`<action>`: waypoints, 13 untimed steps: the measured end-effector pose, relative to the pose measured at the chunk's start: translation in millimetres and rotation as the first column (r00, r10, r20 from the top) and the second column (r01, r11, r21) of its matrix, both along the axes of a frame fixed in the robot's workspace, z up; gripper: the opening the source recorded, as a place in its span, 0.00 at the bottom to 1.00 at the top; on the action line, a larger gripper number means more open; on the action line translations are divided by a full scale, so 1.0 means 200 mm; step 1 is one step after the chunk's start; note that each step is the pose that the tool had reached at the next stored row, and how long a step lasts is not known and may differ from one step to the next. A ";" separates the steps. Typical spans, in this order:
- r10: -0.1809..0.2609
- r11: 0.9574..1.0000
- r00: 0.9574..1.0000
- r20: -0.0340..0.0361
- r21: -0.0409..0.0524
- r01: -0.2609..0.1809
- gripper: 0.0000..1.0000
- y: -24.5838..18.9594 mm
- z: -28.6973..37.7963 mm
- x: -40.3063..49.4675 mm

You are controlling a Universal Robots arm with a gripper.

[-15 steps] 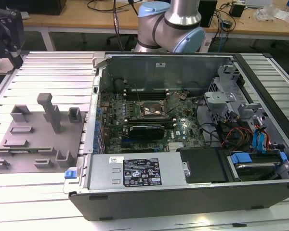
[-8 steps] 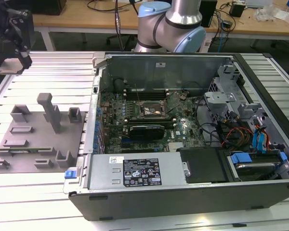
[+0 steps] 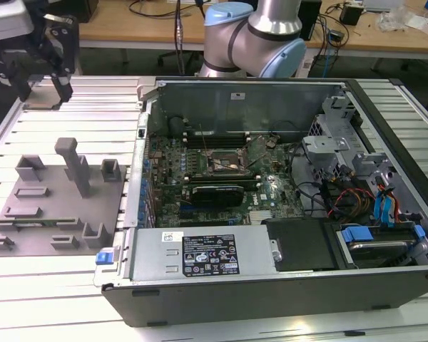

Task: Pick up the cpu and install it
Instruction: 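Pick up the cpu and move it towards the insertion slot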

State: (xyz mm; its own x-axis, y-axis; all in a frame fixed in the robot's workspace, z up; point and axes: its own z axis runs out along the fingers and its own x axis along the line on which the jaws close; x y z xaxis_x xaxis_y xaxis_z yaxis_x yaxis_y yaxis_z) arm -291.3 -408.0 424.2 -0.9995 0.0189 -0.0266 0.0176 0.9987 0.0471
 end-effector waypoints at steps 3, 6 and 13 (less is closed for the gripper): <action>0.000 1.000 1.000 0.000 0.000 0.000 0.54 0.000 0.000 0.040; 0.000 1.000 1.000 0.000 0.000 0.000 0.54 0.000 0.000 0.092; 0.000 1.000 1.000 0.000 0.000 0.000 0.54 0.000 0.000 0.203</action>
State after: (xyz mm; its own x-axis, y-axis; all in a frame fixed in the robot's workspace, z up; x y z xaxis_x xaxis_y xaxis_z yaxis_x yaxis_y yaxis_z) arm -250.7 -408.0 424.2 -0.9995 0.0187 -0.0265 0.0174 0.9987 0.0471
